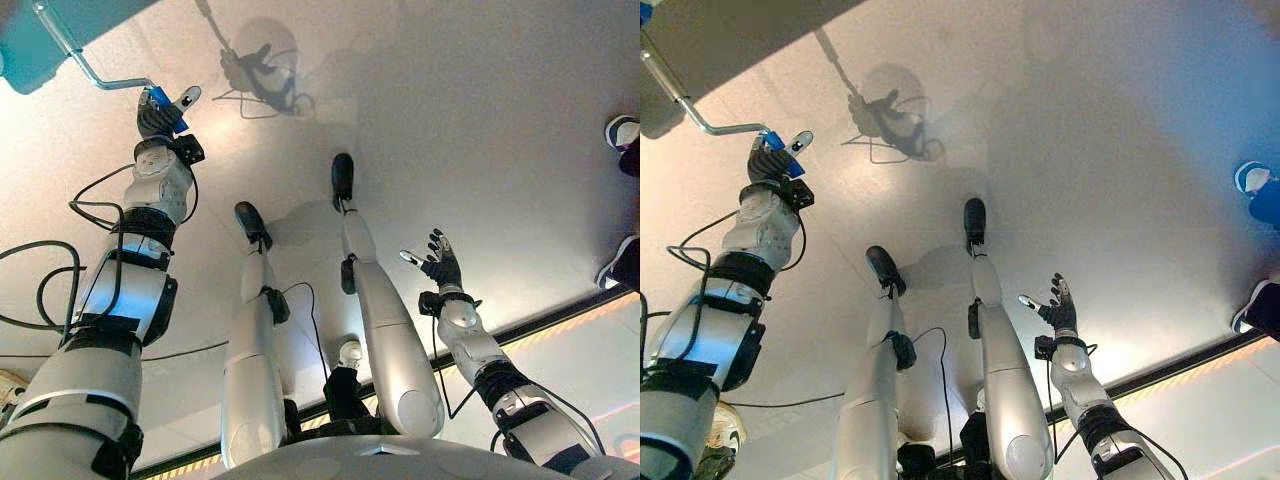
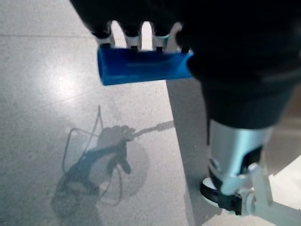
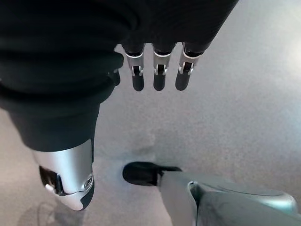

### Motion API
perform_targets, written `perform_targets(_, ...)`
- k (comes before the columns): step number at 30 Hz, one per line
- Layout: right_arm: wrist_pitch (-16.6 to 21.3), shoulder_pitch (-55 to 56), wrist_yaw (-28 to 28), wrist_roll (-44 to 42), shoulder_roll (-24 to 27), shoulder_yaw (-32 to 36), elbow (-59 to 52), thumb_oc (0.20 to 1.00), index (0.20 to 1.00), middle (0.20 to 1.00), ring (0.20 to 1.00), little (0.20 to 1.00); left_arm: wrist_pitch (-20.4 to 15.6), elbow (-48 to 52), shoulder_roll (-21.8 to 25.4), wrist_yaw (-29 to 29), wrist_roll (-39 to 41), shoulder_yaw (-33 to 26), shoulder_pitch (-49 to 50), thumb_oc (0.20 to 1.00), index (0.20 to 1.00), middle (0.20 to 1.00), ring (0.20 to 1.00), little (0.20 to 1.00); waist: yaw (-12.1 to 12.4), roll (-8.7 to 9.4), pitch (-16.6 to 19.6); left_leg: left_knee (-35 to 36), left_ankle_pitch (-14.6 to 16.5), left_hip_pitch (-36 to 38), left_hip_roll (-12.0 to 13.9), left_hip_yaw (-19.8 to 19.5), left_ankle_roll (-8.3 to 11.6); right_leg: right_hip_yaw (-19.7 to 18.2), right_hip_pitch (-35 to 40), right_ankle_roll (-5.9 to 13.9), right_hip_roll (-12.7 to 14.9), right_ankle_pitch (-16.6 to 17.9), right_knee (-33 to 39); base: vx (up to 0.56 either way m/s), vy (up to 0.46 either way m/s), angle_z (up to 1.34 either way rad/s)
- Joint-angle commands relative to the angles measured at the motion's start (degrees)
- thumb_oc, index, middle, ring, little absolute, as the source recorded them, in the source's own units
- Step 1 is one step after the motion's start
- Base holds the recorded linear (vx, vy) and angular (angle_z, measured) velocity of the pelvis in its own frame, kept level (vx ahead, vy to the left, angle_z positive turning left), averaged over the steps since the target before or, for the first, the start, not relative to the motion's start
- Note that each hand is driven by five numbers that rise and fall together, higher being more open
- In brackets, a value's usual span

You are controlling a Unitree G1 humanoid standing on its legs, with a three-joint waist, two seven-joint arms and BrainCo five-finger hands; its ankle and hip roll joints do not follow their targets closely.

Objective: Raise the hospital bed

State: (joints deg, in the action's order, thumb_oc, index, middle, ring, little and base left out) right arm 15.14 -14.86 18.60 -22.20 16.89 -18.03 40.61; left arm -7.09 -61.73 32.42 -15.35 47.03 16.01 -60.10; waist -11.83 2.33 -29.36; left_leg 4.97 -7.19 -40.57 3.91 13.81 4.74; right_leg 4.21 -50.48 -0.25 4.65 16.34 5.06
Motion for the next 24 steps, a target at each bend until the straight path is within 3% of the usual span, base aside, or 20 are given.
perform_targets(1, 2.1, 5.3, 0.8, -1.8, 1.1, 0.1, -2.2, 1.000, 1.000, 1.000, 1.000, 1.000, -1.4, -1.5, 2.3, -0.4, 1.1, 0.0, -2.7, 1.000, 1.000, 1.000, 1.000, 1.000, 1.2, 2.10, -0.4, 0.0, 1.2, -1.6, 1.2, -3.2, 0.24, -0.6, 1.6, 9.48, 1.0, -2.6, -0.2, 0.00, 0.000, 0.00)
perform_targets(12, 3.0, 6.4, 0.6, -2.0, 1.4, 0.3, -4.4, 1.000, 1.000, 1.000, 1.000, 1.000, -1.9, -1.1, 1.9, -1.1, -0.7, 1.0, -5.0, 1.000, 1.000, 1.000, 1.000, 1.000, 0.7, 2.78, -0.4, 0.0, 1.0, -3.2, 1.4, -3.7, 0.27, -0.2, 0.2, 9.62, 1.0, -2.4, -0.2, 0.00, 0.000, 0.00)
perform_targets(14, 3.1, 6.7, 0.6, -1.8, 1.4, 0.2, -4.9, 1.000, 1.000, 1.000, 1.000, 1.000, -2.2, -1.0, 1.8, -1.4, -0.8, 0.8, -5.0, 0.200, 0.200, 0.200, 0.200, 0.200, 0.6, 2.81, -0.4, 0.0, 1.0, -3.3, 1.4, -3.7, 0.25, -0.2, 0.1, 9.60, 1.0, -2.4, -0.2, 0.00, -0.004, 0.02)
perform_targets(24, 3.2, 6.3, 0.6, -1.5, 1.3, 0.1, -4.4, 1.000, 1.000, 1.000, 1.000, 1.000, -2.2, -1.9, 1.7, -1.5, -1.3, 0.8, -6.2, 0.200, 0.200, 0.200, 0.200, 0.200, 0.5, 2.90, -0.4, 0.0, 1.1, -3.2, 1.5, -3.8, 0.27, -0.1, 0.2, 9.54, 0.8, -2.5, -0.3, 0.00, -0.001, 0.00)
